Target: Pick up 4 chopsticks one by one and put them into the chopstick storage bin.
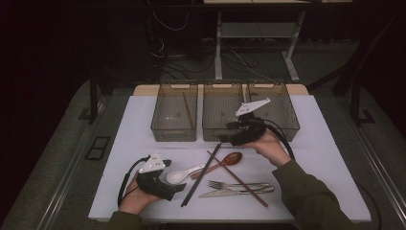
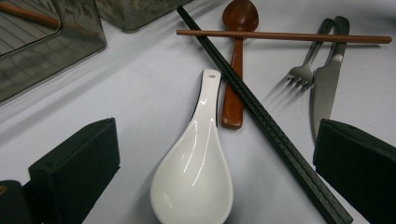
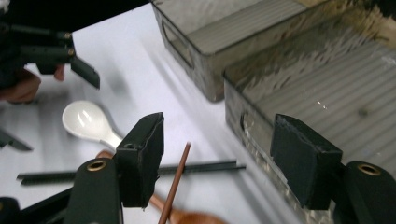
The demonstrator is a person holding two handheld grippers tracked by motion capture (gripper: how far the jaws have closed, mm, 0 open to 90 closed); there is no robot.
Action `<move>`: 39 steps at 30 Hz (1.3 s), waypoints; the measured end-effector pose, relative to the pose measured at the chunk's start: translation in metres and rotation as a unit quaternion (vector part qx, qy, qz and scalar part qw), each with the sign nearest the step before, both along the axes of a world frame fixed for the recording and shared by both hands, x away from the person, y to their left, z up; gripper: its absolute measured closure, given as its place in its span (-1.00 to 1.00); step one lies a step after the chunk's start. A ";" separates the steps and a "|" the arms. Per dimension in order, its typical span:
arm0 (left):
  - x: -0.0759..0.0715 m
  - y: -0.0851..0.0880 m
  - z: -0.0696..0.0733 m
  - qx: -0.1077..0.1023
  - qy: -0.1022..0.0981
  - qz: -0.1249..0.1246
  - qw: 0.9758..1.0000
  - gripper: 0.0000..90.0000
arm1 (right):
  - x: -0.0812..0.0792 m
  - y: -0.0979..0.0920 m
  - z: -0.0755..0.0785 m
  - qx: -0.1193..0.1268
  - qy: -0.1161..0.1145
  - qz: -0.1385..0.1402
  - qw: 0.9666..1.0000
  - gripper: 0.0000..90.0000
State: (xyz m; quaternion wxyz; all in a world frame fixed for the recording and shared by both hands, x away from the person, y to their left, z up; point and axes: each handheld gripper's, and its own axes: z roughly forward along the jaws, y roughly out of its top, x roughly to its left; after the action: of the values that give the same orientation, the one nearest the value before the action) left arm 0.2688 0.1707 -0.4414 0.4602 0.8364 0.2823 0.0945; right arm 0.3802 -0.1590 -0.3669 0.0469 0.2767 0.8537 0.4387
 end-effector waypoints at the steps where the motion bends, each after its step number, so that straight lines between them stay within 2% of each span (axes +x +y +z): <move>1: 0.000 0.000 0.000 0.000 0.000 -0.001 1.000 -1.00 | -0.003 -0.003 -0.002 0.002 0.002 -0.001 1.000 -0.23; 6: 0.000 0.000 0.001 0.002 -0.002 -0.002 1.000 -1.00 | -0.018 -0.018 -0.014 0.000 0.008 -0.005 1.000 -0.23; 15: 0.000 -0.002 0.001 0.002 -0.003 -0.003 1.000 -1.00 | -0.047 -0.046 -0.031 -0.025 0.013 -0.015 1.000 -0.22; 22: -0.001 -0.003 0.002 0.003 -0.005 -0.004 1.000 -1.00 | -0.072 -0.064 -0.041 -0.038 0.018 -0.015 0.999 -0.08; 27: -0.001 -0.004 0.002 0.002 -0.006 -0.004 1.000 -1.00 | -0.087 -0.064 -0.046 -0.033 0.023 -0.011 0.999 0.07; 30: -0.001 -0.004 0.003 0.002 -0.006 -0.003 1.000 -1.00 | -0.093 -0.060 -0.050 -0.039 0.027 -0.003 0.999 0.20; 39: -0.001 -0.004 0.002 0.002 -0.006 -0.004 1.000 -1.00 | -0.093 -0.045 -0.064 -0.045 0.048 0.006 0.998 0.39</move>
State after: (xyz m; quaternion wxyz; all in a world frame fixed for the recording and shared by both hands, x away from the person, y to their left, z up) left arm 0.2679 0.1668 -0.4391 0.4604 0.8379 0.2762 0.0984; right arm 0.2876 -0.2037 -0.4309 0.0155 0.2900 0.8756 0.3861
